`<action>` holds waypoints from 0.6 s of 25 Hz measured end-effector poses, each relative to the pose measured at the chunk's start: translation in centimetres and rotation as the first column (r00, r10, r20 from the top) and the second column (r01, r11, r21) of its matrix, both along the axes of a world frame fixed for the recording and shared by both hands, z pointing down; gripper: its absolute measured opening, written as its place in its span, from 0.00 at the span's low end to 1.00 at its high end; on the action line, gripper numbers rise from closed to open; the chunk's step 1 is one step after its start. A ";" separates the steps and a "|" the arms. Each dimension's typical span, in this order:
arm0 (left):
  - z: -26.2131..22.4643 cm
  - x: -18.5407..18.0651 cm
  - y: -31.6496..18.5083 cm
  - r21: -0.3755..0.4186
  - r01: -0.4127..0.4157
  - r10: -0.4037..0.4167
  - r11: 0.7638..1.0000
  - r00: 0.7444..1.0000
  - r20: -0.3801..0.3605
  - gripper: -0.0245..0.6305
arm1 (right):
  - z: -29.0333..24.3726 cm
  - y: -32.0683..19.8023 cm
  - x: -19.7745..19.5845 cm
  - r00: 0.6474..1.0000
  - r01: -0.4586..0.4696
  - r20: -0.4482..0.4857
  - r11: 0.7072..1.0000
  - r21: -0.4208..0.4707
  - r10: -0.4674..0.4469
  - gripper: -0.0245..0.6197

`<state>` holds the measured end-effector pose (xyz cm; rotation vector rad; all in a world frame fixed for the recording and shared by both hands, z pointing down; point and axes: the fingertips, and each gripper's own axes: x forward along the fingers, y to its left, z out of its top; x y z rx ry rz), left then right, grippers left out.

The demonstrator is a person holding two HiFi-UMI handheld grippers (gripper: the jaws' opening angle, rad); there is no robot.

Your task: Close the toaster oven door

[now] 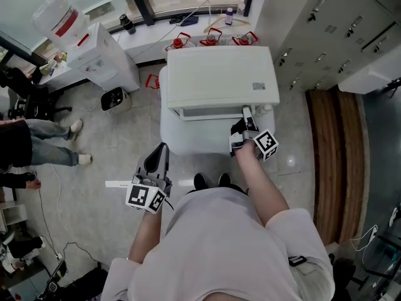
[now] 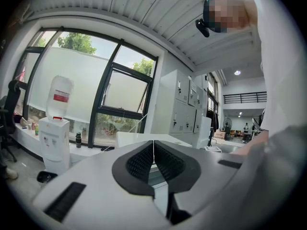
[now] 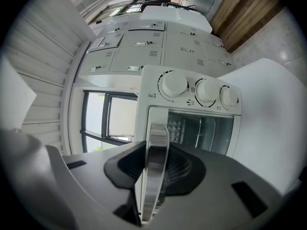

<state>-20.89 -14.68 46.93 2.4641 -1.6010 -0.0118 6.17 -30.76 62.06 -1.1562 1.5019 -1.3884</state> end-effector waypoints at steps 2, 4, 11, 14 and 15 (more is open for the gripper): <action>-0.1 0.1 0.0 0.000 -0.001 0.001 1.000 1.000 0.001 0.07 | -0.1 0.2 -0.1 1.000 0.014 -0.014 1.000 0.009 -0.014 0.21; -0.2 0.3 -0.1 0.000 -0.002 0.002 1.000 1.000 0.003 0.07 | -0.3 0.4 -0.1 0.999 0.029 -0.027 0.999 0.018 -0.029 0.21; -0.3 1.0 0.0 0.010 -0.012 0.012 1.000 1.000 0.000 0.07 | -0.1 1.6 0.0 0.997 0.074 -0.038 0.997 -0.003 -0.074 0.24; -0.3 1.2 0.1 0.021 -0.018 0.018 1.000 1.000 -0.006 0.07 | -0.1 2.4 0.4 0.997 0.066 -0.041 0.998 -0.012 -0.067 0.24; -0.3 1.3 0.1 0.024 -0.020 0.020 1.000 1.000 -0.008 0.07 | -0.1 2.7 0.5 0.996 0.067 -0.051 0.998 -0.015 -0.067 0.23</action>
